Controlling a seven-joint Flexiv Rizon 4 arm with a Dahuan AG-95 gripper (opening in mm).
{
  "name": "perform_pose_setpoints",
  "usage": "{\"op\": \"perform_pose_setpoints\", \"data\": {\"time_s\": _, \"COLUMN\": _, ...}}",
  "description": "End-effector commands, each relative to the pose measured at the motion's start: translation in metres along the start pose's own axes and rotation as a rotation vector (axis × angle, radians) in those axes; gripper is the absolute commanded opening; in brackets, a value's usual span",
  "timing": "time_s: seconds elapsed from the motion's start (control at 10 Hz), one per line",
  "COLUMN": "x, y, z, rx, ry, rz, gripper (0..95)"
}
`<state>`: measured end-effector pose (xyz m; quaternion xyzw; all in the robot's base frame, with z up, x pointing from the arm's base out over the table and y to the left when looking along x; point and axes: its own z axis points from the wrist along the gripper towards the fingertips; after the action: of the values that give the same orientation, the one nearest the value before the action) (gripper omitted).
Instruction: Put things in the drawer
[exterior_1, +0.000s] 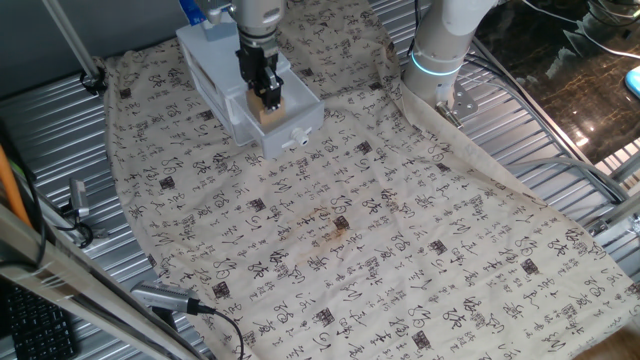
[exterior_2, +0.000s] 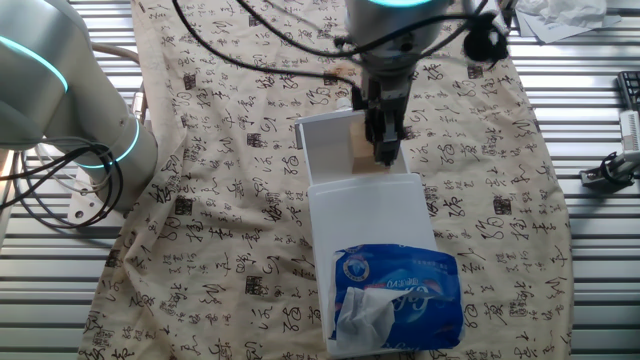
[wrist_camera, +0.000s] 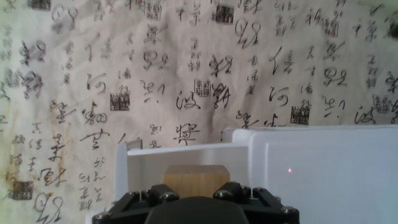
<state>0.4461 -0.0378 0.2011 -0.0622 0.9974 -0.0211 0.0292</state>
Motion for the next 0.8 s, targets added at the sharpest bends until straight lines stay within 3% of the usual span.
{"op": "perform_pose_setpoints", "data": {"time_s": 0.1, "x": 0.000, "y": 0.001, "z": 0.002, "rx": -0.001, "ry": 0.002, "rz": 0.007, "gripper": 0.0}}
{"op": "perform_pose_setpoints", "data": {"time_s": 0.8, "x": -0.001, "y": 0.001, "z": 0.012, "rx": -0.005, "ry": 0.001, "rz": 0.006, "gripper": 0.0}}
